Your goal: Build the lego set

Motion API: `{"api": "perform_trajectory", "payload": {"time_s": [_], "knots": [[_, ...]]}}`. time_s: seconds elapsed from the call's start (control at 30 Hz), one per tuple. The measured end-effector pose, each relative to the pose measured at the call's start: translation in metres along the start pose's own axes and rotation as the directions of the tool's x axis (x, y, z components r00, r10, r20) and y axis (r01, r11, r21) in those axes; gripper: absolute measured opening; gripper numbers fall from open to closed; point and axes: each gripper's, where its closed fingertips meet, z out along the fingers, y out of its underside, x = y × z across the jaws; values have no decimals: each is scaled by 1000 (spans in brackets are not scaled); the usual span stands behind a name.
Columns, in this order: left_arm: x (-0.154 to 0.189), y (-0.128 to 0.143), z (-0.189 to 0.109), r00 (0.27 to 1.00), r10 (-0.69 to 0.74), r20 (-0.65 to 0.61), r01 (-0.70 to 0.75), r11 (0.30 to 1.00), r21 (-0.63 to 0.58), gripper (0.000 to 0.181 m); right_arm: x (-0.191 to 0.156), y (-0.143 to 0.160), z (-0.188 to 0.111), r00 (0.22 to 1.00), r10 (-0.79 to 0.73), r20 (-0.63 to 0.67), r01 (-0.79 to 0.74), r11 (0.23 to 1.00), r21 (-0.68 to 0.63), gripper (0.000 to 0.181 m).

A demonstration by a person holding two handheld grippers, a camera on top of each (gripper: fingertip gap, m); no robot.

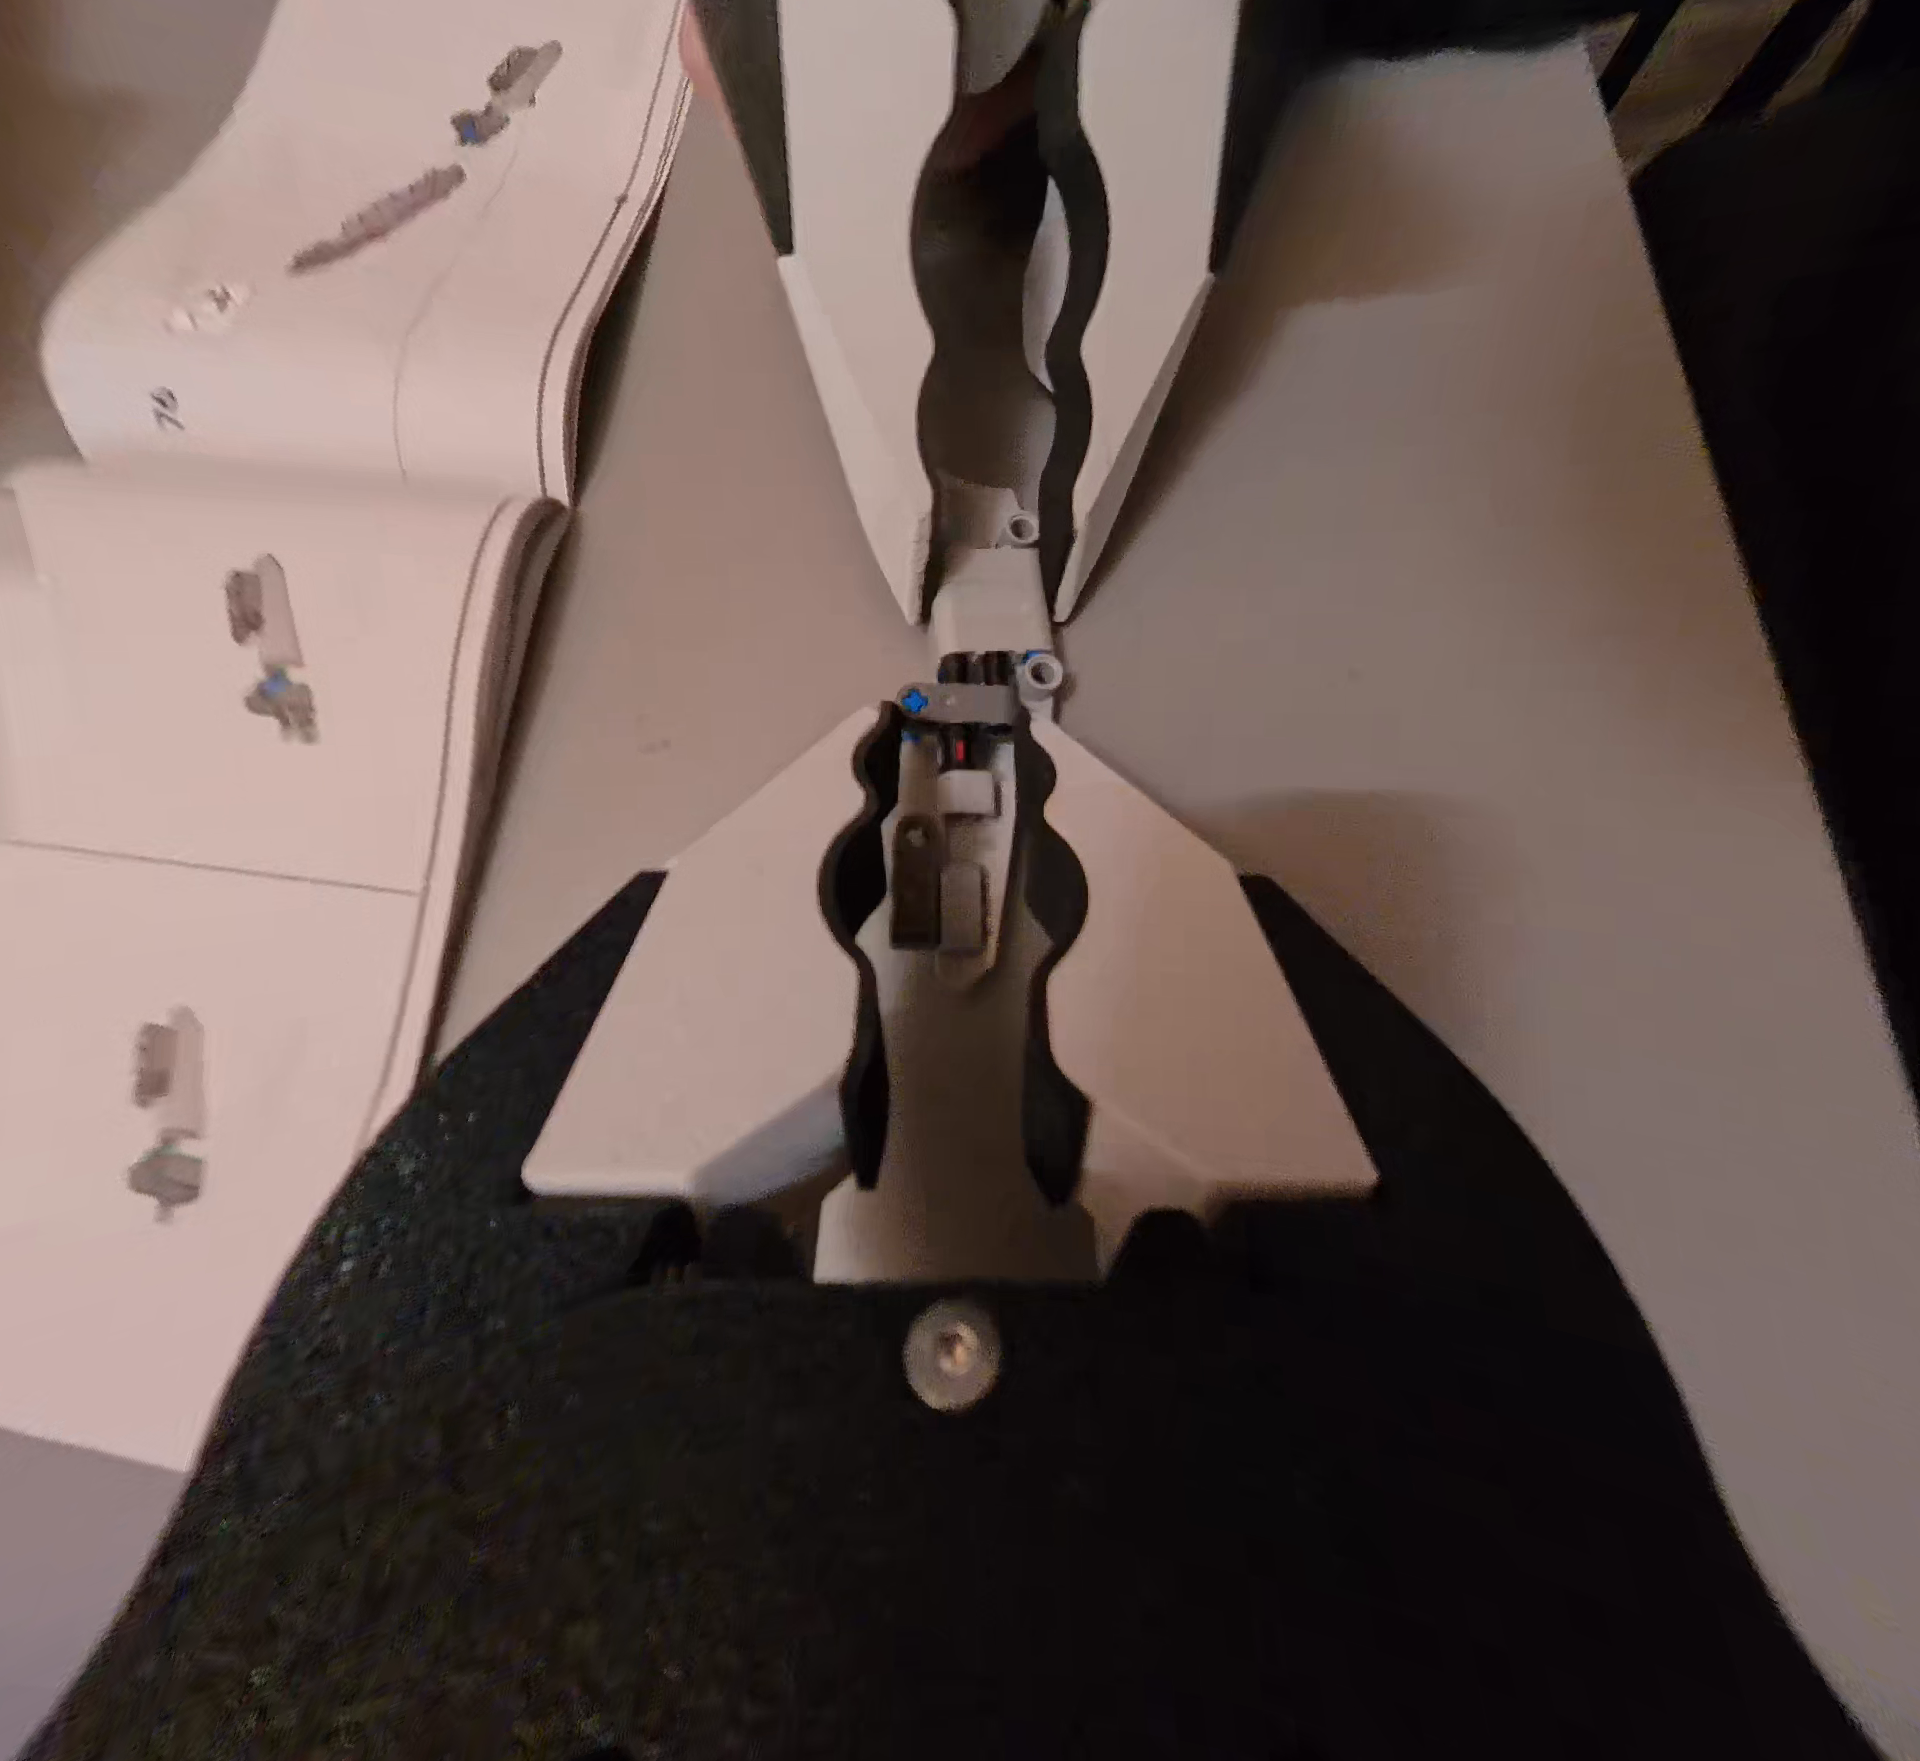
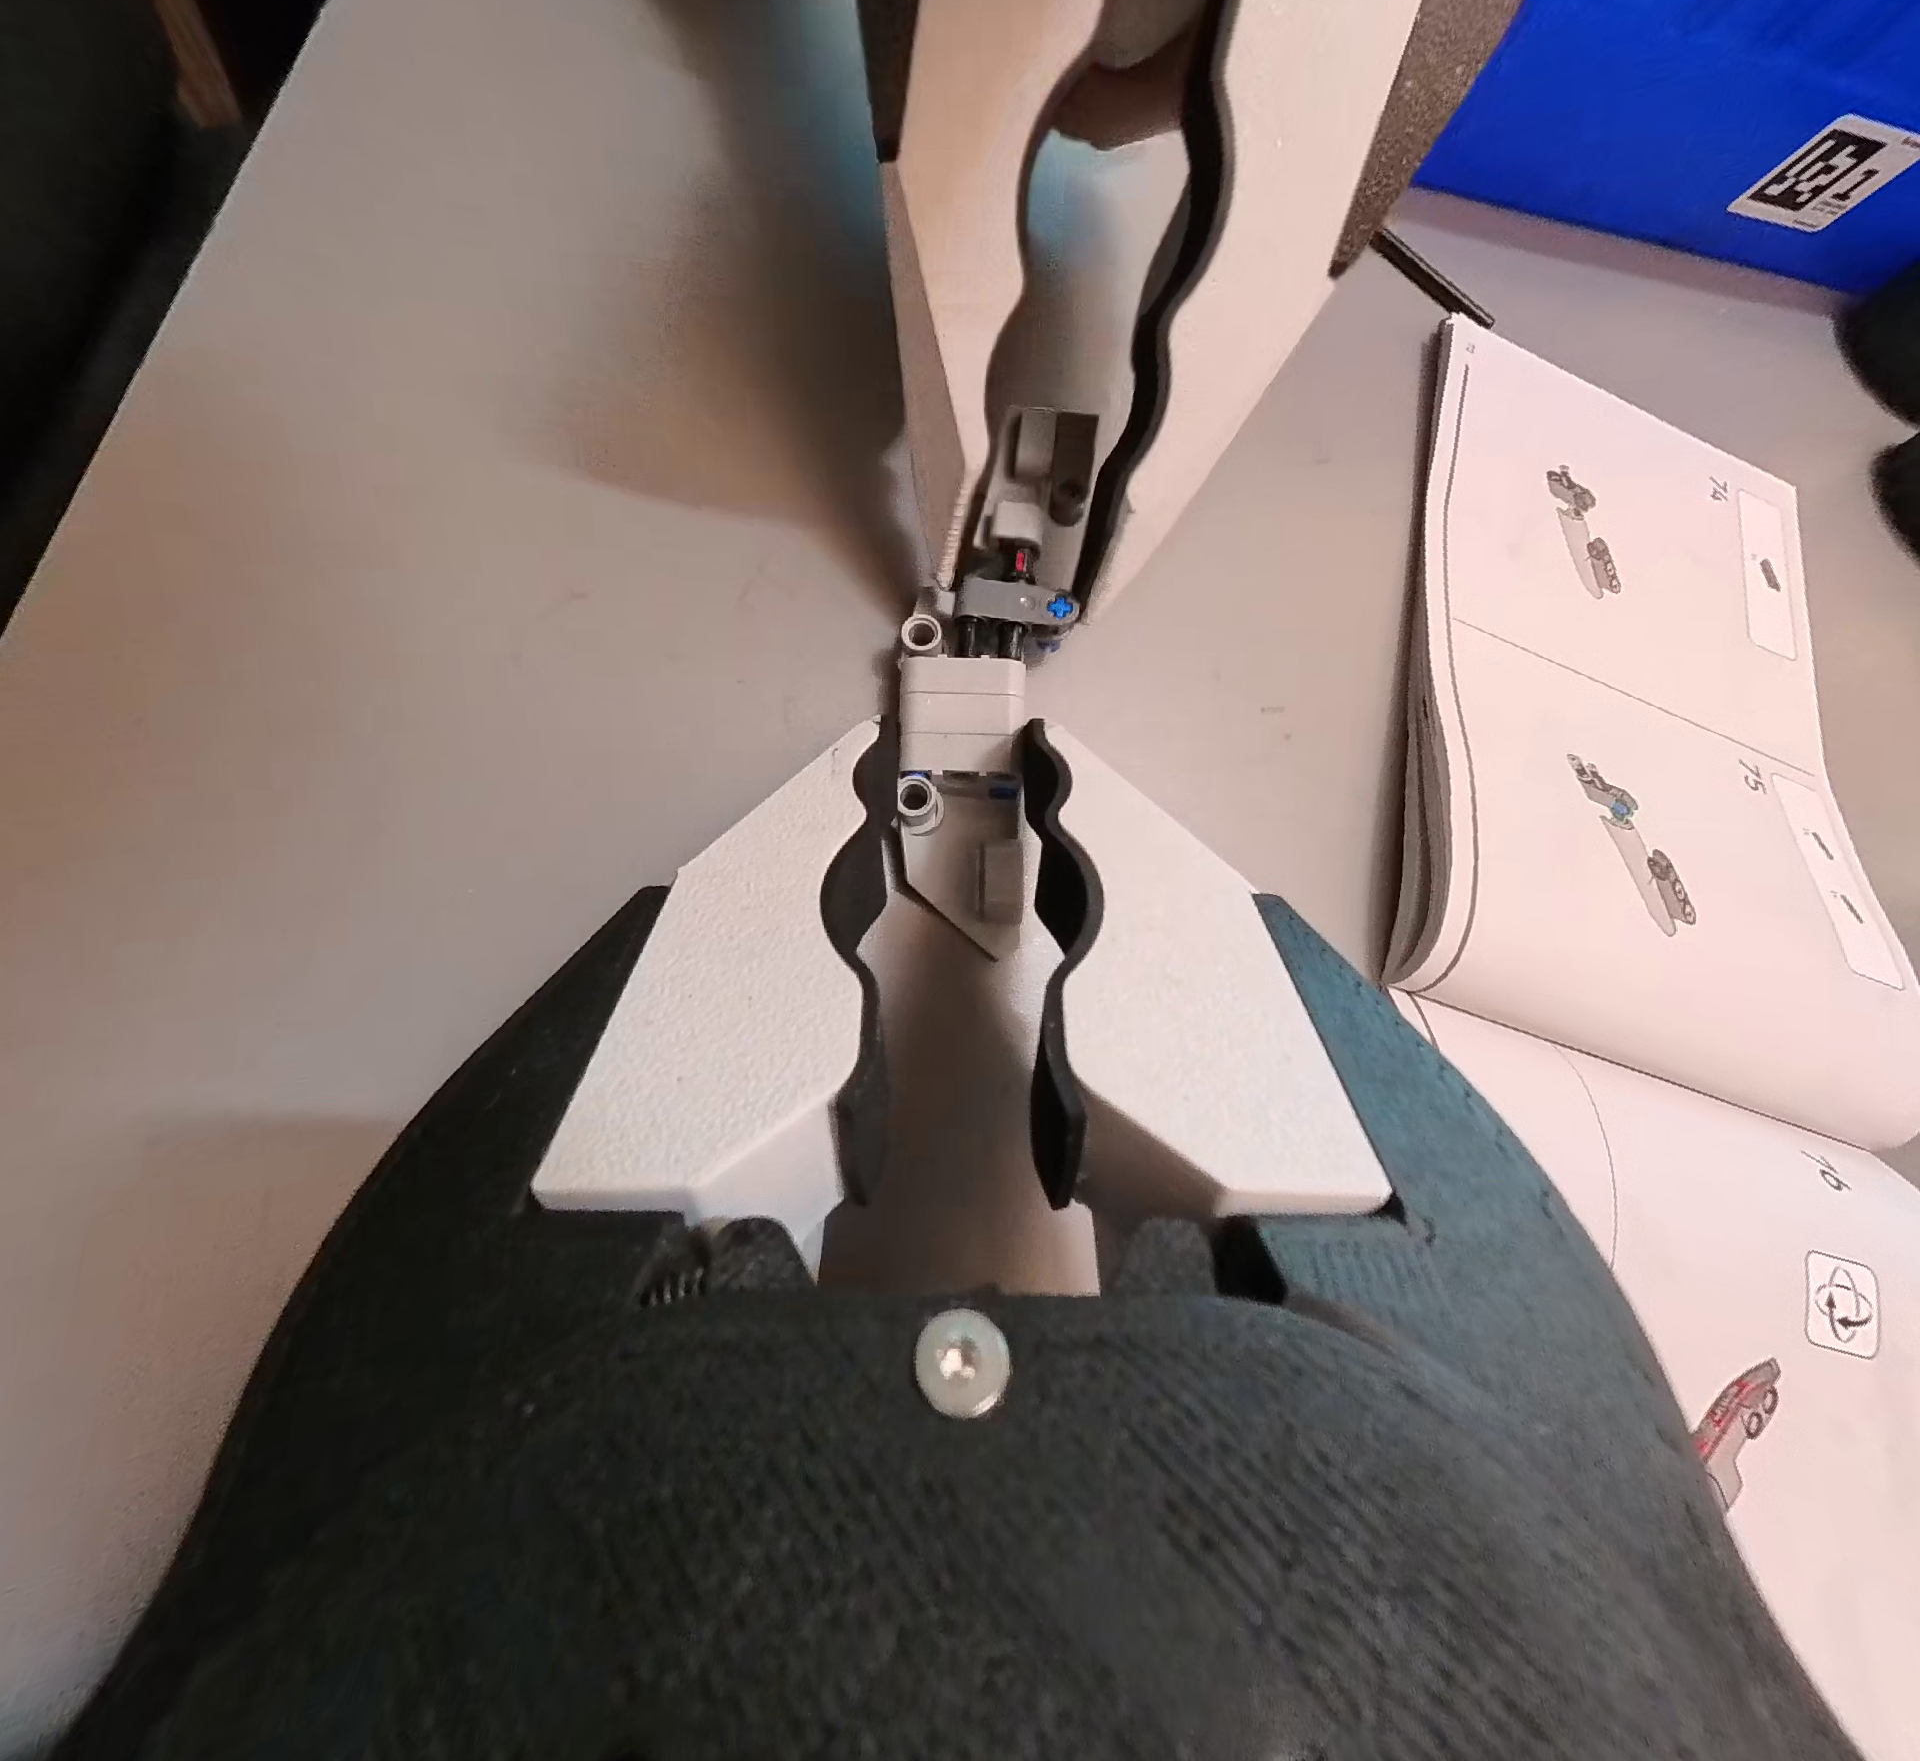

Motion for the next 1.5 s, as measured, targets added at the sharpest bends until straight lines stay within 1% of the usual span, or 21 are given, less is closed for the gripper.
{"api": "perform_trajectory", "payload": {"time_s": [0.07, 0.13, 0.2, 0.23, 0.27, 0.3, 0.33, 0.37, 0.43, 0.47, 0.57, 0.6, 0.87, 0.93, 1.0, 1.1, 1.17, 1.27, 1.5], "knots": [[0, 0, 0, 999, 38, 19, -38, 999, 1, 17, 0, 0, 0, 1000, 0, -1, 0, 1000, 0, 22], [1, -1, -1, 1000, 25, 4, -25, 999, 27, 18, 0, 0, 0, 1000, -1, -1, 1, 1000, 0, 22], [3, -6, -4, 1000, 26, -14, -24, 997, 77, 18, 0, 0, 0, 1000, -1, -1, 1, 1000, 0, 22], [4, -14, -6, 1000, 9, -27, -5, 992, 125, 17, 0, -1, 0, 1000, -3, 1, 3, 1000, 1, 23], [5, -18, -5, 999, -12, -38, 17, 990, 142, 17, -1, -1, 1, 1000, -7, 2, 7, 1000, 2, 23], [4, -11, -2, 1000, 9, -18, -7, 997, 79, 17, -1, -1, 1, 1000, -9, 2, 9, 1000, 3, 23], [0, -2, -1, 997, 71, 22, -72, 997, 14, 11, 0, -1, 1, 1000, -6, 1, 6, 1000, 2, 23], [-2, -3, -3, 993, 105, 54, -107, 994, 21, 11, 0, -1, 1, 1000, -5, 3, 5, 1000, 2, 22], [0, -11, -9, 996, 73, 45, -76, 994, 84, 11, 0, -1, 1, 1000, -5, 2, 5, 1000, 2, 22], [-2, -10, -10, 997, 60, 49, -64, 994, 91, 11, 0, -1, 1, 1000, -5, 2, 5, 1000, 2, 22], [-9, 3, -7, 993, 82, 89, -84, 996, 24, 11, 0, -1, 1, 1000, -2, 3, 2, 1000, 2, 22], [-9, 7, -5, 993, 79, 85, -79, 997, 4, 12, 0, -1, 1, 1000, -3, 3, 3, 1000, 2, 22], [-9, 8, -5, 995, 70, 74, -70, 997, 8, 12, 0, -1, 1, 1000, -2, 2, 2, 1000, 2, 22], [-12, 12, -7, 994, 74, 84, -74, 997, -7, 12, 0, -1, 1, 1000, -2, 3, 2, 1000, 2, 22], [-14, 17, -8, 993, 81, 88, -79, 996, -31, 15, 0, -1, 1, 1000, -1, 3, 1, 1000, 2, 22], [-14, 18, -9, 995, 62, 77, -60, 998, -23, 17, 0, -1, 1, 1000, -1, 3, 1, 1000, 2, 22], [-15, 18, -9, 995, 59, 80, -58, 998, -19, 15, 0, -1, 1, 1000, -1, 3, 1, 1000, 2, 23], [-14, 19, -10, 994, 79, 81, -77, 997, -26, 5, 0, -1, 1, 1000, -1, 2, 1, 1000, 2, 23], [-16, 18, -6, 982, 141, 125, -137, 990, -34, 4, 0, -1, 1, 1000, -4, -3, 4, 1000, 3, 22]]}}
